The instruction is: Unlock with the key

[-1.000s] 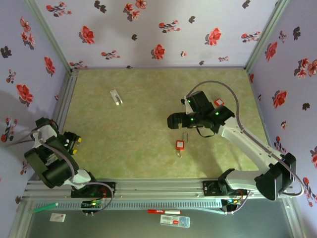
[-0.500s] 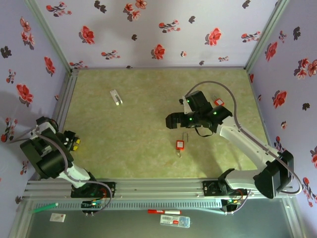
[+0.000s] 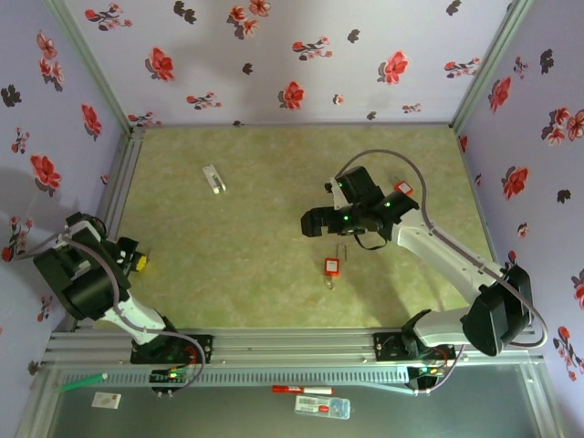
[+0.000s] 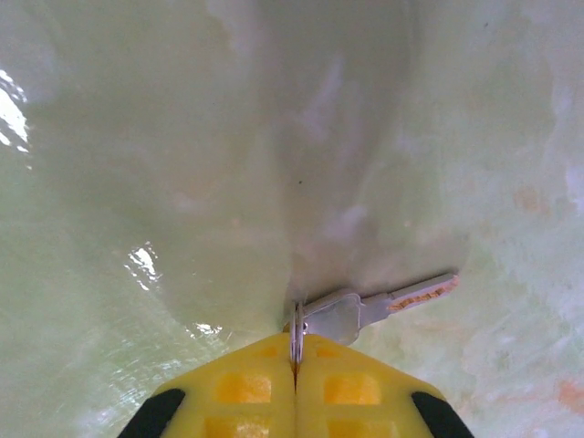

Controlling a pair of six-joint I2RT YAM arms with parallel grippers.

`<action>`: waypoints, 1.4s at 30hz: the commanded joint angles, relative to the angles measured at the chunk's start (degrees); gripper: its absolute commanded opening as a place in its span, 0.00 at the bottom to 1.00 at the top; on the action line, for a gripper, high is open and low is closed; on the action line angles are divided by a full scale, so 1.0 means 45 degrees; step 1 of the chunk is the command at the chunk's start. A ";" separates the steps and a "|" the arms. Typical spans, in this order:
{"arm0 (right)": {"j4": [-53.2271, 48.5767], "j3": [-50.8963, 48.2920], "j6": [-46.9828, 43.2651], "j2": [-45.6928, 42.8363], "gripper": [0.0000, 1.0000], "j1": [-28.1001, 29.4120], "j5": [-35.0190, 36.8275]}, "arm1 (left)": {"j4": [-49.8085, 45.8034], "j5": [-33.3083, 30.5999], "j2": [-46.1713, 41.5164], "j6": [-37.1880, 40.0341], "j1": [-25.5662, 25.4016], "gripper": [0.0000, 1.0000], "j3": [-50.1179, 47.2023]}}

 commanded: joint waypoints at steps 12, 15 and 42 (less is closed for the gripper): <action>0.3248 0.0036 0.3357 0.0085 0.99 -0.1663 -0.2623 | 0.1773 0.3204 -0.4266 -0.2365 -0.3739 0.00 -0.0261; 0.5357 -0.0482 0.5229 0.0028 0.99 -0.2025 -0.3311 | 0.3397 0.3210 -0.5067 -0.4201 -0.5688 0.00 -0.0323; 1.8432 -0.3298 1.7950 0.1759 0.97 -0.2180 -0.4329 | 1.0858 0.1576 -0.2144 -0.4932 -1.5604 0.00 0.3650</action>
